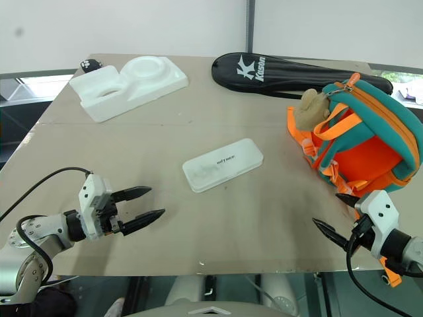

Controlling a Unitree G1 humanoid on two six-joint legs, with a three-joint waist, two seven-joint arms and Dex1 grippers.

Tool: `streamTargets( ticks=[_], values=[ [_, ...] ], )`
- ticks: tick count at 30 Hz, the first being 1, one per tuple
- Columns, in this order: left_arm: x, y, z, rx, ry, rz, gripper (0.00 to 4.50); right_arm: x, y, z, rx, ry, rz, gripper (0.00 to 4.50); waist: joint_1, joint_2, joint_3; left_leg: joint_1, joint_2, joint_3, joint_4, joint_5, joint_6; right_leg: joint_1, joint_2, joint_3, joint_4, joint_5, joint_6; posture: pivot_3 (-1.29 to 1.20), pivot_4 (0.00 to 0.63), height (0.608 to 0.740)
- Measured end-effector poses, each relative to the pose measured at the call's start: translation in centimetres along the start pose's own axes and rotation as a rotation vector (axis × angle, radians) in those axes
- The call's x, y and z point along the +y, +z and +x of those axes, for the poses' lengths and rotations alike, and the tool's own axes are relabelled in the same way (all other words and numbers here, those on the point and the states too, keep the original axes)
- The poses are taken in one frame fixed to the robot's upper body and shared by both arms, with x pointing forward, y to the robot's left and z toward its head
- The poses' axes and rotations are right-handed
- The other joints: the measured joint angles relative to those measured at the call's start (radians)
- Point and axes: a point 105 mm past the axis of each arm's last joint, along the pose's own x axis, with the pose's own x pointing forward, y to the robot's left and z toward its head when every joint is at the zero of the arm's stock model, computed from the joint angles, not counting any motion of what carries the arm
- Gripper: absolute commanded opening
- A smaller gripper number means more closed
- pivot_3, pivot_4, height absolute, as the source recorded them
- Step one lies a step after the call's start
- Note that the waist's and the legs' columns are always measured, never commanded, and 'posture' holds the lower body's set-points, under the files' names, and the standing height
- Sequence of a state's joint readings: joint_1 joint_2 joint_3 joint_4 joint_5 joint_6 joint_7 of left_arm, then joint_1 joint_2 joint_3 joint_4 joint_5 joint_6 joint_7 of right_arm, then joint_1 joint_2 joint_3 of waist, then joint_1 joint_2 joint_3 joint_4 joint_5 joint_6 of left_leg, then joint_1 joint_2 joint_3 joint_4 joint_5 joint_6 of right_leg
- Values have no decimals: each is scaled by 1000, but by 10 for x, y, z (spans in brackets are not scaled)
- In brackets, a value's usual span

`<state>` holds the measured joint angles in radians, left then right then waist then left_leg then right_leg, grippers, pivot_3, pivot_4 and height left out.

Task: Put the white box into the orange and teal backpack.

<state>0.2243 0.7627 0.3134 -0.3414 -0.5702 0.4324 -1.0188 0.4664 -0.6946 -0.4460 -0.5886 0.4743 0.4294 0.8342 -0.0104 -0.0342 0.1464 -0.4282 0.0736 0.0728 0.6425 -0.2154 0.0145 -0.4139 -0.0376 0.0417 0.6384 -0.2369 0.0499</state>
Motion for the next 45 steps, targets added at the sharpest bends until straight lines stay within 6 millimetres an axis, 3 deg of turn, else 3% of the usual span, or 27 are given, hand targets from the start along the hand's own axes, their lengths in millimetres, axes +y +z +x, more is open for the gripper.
streamTargets(
  ticks=[2, 5, 7, 9, 14, 17, 18, 22, 25, 27, 29, 34, 42, 43, 45],
  values=[
    [0, 0, 0, -2, 6, -9, 4500, 0, 1, 2, -3, -2, -2, 4446, 0, 0, 0, 0, 0, 0, 0, 0, 0, 0, 0, 0, 0, 0, 0, 0, 150, 740],
    [4, 13, 8, -84, 47, -77, 4500, 11, 37, 39, -120, 55, -49, 4446, -10, 0, 0, 3, 2, 0, 1, 0, 0, 0, 0, 0, 2, 1, 0, 0, 150, 740],
    [2, 27, 14, -140, 59, -83, 4249, 27, 58, 55, -173, 128, -80, 4053, -5, -1, 0, 4, 1, 0, 1, 0, 0, 0, 0, -1, 3, 1, 0, 0, 150, 740],
    [7, 29, 15, -167, 119, -127, 3837, 28, 68, 70, -194, 132, -68, 3541, -1, -2, -1, 4, 0, 2, 0, 0, 0, 1, 0, -1, 2, 0, -1, 0, 150, 740],
    [14, 25, 26, -190, 257, -230, 1712, 27, 82, 117, -197, 95, -26, 1391, -1, -2, -1, 0, 0, 2, 1, 0, 0, 0, 1, -1, 2, 0, 0, 0, 150, 740],
    [20, 18, 40, -188, 393, -292, 265, 6, 101, 162, -196, -68, -35, 8, -5, -2, -1, 0, 0, 2, 4, 0, 0, 0, 2, -1, 4, 1, 0, 0, 150, 740],
    [20, 14, 46, -168, 419, -305, 58, -1, 105, 171, -190, -122, -45, 0, -2, -3, -1, 0, 0, 1, 5, 0, 0, 1, 2, -1, 5, 1, 0, 0, 150, 740],
    [27, 3, 47, -100, 535, -302, 58, -20, 102, 189, -147, -239, -66, 0, 8, -3, -1, -2, -1, 1, 4, 0, 0, 0, 2, -2, 4, 1, 0, 0, 150, 740],
    [22, 4, 70, -79, 566, -305, 58, -35, 92, 208, -77, -288, -141, 0, 5, -3, -1, -3, -1, 2, 5, 0, 0, 0, 2, -1, 3, 2, 2, 0, 150, 740],
    [19, 7, 78, -80, 555, -294, 58, -32, 86, 214, -55, -254, -164, 0, 3, -3, -2, -2, -1, 1, 5, 0, 0, 0, 3, -2, 4, 3, 4, 0, 150, 740],
    [20, 15, 86, -82, 538, -259, 58, -16, 68, 221, 1, -110, -174, 0, 1, -3, -1, -2, 0, 0, 5, 0, 0, 0, 4, -3, 4, 3, 4, 0, 150, 740],
    [26, 12, 84, -34, 530, -204, 58, -1, 59, 208, 0, 62, -148, 0, -4, -2, -2, -2, 0, 0, 4, 0, 0, 0, 4, -2, 4, 3, 4, 0, 150, 740],
    [27, 8, 70, 38, 447, -88, 58, 32, 46, 174, 5, 161, -115, 0, -3, -2, -2, -1, 0, 0, 2, 0, 0, 0, 3, -3, 4, 1, 0, 0, 150, 740],
    [25, 6, 69, 38, 421, -102, 578, 33, 44, 170, 12, 149, -113, 0, -3, -2, -2, -1, 0, 1, 2, 0, 0, 0, 2, -2, 3, 1, 0, 0, 150, 740],
    [24, 3, 60, 49, 385, -145, 1113, 31, 41, 165, 16, 116, -103, 0, -3, -2, -2, -1, 0, 1, 3, 0, 0, 0, 2, -2, 4, 1, 0, 0, 150, 740]
  ],
)
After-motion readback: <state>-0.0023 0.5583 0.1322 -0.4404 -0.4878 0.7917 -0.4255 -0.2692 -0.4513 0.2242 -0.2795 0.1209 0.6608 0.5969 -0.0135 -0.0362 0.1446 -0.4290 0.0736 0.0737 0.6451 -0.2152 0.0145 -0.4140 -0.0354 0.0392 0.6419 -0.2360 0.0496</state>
